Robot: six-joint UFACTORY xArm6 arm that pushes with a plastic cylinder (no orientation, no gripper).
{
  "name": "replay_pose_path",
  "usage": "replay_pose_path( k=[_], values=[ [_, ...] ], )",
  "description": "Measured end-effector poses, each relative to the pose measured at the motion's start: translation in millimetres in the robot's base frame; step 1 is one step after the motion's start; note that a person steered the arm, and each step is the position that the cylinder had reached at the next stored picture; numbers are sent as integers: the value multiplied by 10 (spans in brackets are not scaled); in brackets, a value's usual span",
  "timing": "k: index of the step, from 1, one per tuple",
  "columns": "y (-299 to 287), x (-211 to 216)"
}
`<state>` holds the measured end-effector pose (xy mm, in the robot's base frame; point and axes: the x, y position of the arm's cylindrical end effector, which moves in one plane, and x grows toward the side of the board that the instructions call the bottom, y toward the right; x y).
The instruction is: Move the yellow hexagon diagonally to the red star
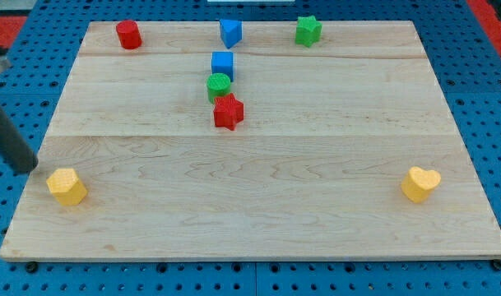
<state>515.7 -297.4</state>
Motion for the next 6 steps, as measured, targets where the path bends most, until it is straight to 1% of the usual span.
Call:
replay_pose_path(
  k=[1,4,5,6],
  values=[
    [106,271],
    [1437,251],
    [1765,188],
    [1610,236]
  ],
)
